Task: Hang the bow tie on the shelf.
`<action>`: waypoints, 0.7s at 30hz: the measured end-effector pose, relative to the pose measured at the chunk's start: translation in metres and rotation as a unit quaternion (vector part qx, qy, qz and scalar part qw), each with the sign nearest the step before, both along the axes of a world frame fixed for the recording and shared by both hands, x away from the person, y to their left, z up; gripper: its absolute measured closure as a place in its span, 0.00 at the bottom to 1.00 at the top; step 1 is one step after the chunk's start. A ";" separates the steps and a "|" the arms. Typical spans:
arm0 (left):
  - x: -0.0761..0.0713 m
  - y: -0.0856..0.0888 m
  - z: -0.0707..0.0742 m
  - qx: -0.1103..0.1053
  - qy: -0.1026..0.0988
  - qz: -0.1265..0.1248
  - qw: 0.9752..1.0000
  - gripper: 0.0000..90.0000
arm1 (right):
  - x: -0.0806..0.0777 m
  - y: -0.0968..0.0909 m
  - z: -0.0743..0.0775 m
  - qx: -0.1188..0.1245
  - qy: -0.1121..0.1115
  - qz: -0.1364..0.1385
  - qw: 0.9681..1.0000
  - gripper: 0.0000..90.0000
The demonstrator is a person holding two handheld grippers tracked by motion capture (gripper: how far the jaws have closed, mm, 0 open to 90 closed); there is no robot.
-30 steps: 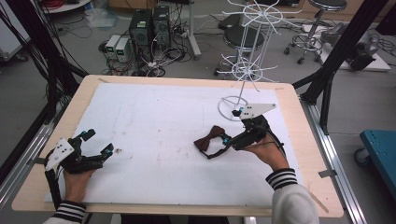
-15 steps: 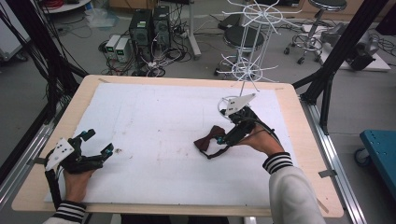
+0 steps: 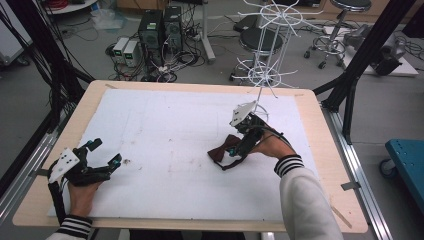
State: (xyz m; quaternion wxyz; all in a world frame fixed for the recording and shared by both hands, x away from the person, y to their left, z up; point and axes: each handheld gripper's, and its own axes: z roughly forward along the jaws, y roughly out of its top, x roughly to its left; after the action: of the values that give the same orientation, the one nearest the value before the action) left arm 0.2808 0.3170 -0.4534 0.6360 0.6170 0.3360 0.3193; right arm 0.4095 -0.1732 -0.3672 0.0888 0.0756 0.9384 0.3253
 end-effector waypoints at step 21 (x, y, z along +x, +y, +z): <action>0.000 0.000 0.000 0.002 -0.001 0.000 1.000 0.07 | 0.021 0.012 -0.036 -0.057 0.014 0.013 0.998 0.05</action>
State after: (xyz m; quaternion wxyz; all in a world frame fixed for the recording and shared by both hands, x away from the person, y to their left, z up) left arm 0.2807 0.3168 -0.4533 0.6350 0.6181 0.3349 0.3204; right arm 0.4308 -0.1607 -0.4033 0.0753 0.0630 0.9575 0.2710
